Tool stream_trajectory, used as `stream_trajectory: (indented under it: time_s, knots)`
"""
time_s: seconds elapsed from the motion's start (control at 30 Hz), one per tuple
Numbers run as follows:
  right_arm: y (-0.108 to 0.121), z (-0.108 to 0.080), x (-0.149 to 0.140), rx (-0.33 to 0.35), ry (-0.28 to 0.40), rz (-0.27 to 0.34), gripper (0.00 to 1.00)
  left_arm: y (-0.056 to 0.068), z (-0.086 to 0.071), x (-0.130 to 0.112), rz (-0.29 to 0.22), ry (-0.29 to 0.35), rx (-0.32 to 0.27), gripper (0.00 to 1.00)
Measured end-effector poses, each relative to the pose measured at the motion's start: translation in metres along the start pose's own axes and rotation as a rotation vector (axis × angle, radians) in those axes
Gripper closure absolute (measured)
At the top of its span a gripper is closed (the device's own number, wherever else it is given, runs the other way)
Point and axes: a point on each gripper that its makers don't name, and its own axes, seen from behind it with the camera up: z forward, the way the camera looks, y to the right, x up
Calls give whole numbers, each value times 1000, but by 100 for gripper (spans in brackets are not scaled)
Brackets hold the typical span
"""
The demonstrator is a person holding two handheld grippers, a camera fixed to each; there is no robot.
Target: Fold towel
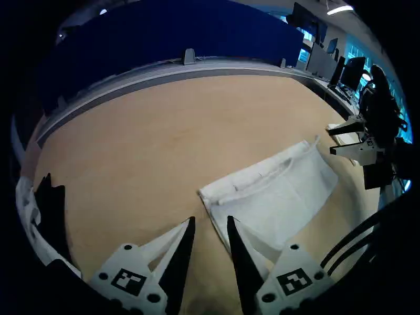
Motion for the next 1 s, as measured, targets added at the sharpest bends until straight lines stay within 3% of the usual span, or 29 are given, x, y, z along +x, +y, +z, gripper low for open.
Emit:
stream_trajectory:
  time_s: [0.07, 0.2, 0.6, 1.0]
  knots:
    - [1, -2, -1, -2, 2, 2, 1, -1, -1, -1, -1, 0, 3, 33]
    - [1, -5, -3, 0, 5, 9, 0, 0, -3, -3, -4, 0, -3, 2]
    - [-8, -16, -14, 12, 1, 13, 0, 6, -19, -7, -15, 14, -2, 2]
    - [-20, -44, -47, 18, -20, 25, 0, 10, -58, -49, -78, 8, 35, 2]
